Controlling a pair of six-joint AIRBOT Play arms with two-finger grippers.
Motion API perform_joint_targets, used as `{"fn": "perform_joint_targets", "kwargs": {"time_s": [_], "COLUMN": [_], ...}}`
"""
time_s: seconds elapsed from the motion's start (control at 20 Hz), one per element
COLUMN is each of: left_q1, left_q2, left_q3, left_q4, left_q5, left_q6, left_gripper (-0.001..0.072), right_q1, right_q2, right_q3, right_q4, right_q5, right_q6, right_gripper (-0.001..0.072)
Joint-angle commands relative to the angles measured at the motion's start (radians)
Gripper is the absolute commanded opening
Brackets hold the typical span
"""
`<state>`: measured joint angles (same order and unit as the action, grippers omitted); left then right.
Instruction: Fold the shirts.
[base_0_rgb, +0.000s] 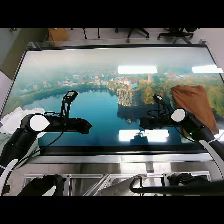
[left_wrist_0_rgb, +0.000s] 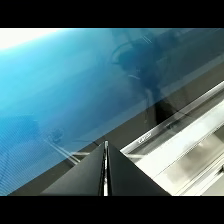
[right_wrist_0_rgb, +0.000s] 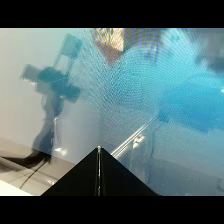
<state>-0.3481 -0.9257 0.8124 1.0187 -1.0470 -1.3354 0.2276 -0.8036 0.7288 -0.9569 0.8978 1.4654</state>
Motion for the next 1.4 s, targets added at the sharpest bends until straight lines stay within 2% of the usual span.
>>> {"fn": "perform_joint_targets", "kwargs": {"time_s": [0.0, 0.9, 0.95, 1.05, 1.2, 1.25, 1.3, 1.35], "left_q1": [0.0, -0.001, 0.003, 0.053, 0.239, 0.328, 0.415, 0.507], "left_q2": [0.001, 0.001, 0.001, 0.0, -0.002, -0.002, -0.006, -0.017], "left_q3": [0.0, 0.0, 0.0, 0.032, 0.116, 0.127, 0.129, 0.13], "left_q4": [0.0, 0.0, 0.034, 0.24, 0.498, 0.541, 0.56, 0.56], "left_q5": [0.0, 0.024, 0.048, 0.088, 0.099, 0.124, 0.166, 0.196], "left_q6": [-0.001, 0.0, 0.008, -0.005, -0.034, -0.034, -0.037, -0.034], "left_gripper": [0.0021, 0.0021, 0.0021, 0.0022, 0.0036, 0.0376, 0.0697, 0.0691], "right_q1": [0.001, 0.001, 0.001, 0.001, 0.0, 0.0, 0.0, 0.0], "right_q2": [-0.001, -0.001, -0.001, -0.001, -0.001, -0.001, -0.001, -0.001], "right_q3": [0.0, 0.0, 0.0, 0.0, 0.0, 0.0, 0.0, 0.0], "right_q4": [0.0, 0.0, 0.0, 0.001, -0.001, 0.0, -0.001, -0.001], "right_q5": [0.0, 0.0, 0.0, -0.008, -0.047, -0.066, -0.085, -0.109], "right_q6": [0.0, 0.0, 0.0, 0.0, -0.004, -0.012, -0.031, -0.046], "right_gripper": [0.0023, 0.0023, 0.0023, 0.0023, 0.0031, 0.0078, 0.0286, 0.048]}}
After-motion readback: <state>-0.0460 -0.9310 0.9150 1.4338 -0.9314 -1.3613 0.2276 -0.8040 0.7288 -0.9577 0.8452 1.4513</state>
